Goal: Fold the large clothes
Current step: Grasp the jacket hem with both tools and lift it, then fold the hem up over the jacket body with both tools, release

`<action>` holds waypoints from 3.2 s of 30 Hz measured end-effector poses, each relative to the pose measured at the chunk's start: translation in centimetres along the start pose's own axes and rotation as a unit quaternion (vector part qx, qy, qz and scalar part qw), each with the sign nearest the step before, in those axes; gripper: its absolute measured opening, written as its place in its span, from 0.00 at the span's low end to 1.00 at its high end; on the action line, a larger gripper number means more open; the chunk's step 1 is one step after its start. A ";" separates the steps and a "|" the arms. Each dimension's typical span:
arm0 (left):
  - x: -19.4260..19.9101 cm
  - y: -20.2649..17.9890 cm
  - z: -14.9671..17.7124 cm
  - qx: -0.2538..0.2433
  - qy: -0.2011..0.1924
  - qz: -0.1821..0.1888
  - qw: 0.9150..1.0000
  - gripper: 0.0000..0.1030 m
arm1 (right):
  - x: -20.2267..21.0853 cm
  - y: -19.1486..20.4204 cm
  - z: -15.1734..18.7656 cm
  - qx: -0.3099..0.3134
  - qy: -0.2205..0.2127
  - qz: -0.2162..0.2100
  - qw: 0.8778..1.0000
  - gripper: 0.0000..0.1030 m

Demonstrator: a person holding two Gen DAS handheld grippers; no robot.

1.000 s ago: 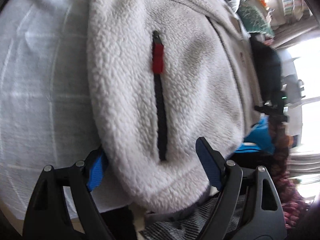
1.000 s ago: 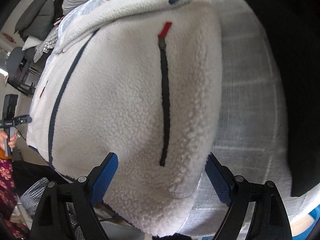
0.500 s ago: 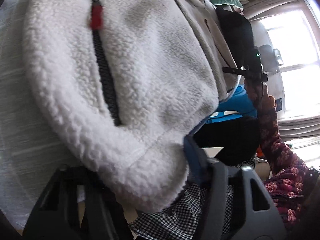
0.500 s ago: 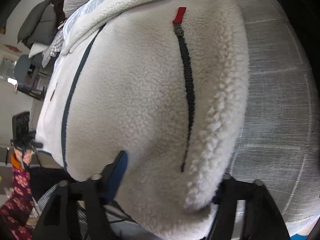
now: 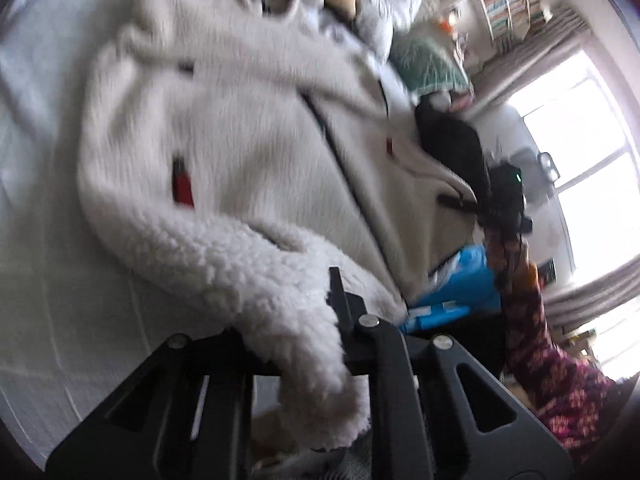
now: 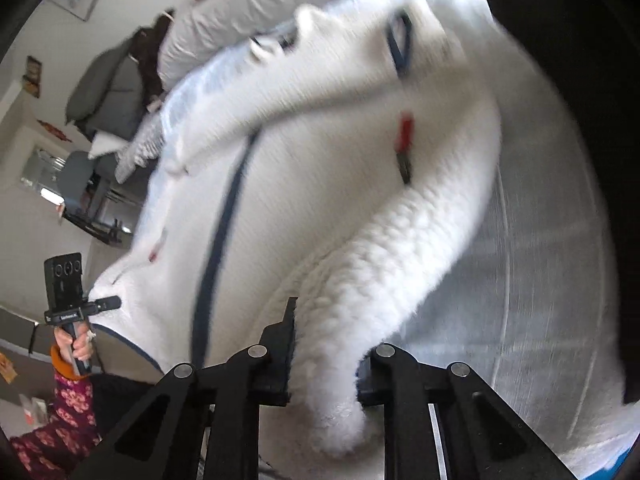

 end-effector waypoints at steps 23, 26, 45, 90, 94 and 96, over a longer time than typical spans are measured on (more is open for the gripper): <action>-1.0 -1.5 -16.1 0.083 -0.371 -0.123 0.917 0.18 | -0.4 -3.7 -14.1 -0.099 -0.220 0.163 0.957 0.20; -3.4 -0.3 -17.6 0.095 -0.361 -0.154 0.915 0.20 | -2.7 -4.8 -15.2 -0.102 -0.204 0.173 0.958 0.24; 1.4 1.2 -18.2 0.148 -0.348 -0.156 0.913 0.78 | -1.3 -7.2 -14.9 -0.128 -0.206 0.024 0.970 0.74; -12.5 8.4 -43.2 0.084 -0.298 -0.358 0.881 0.16 | -17.8 -18.1 -36.4 0.018 -0.069 0.367 0.928 0.16; -11.4 9.9 -43.0 0.127 -0.292 -0.341 0.884 0.49 | -17.9 -18.8 -36.4 0.009 -0.056 0.356 0.933 0.20; -10.5 10.1 -42.6 0.145 -0.286 -0.339 0.885 0.62 | -17.7 -18.6 -36.4 0.012 -0.052 0.361 0.931 0.30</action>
Point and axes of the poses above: each gripper's, at about its wrist camera, not at the fingertips, and x roughly against the way its jaws point, y to its left, z to its underside, the point moved 1 cm from there along -x, roughly the way its jaws point, and after that the axes turned 14 degrees about x, right-handed, at the moved point
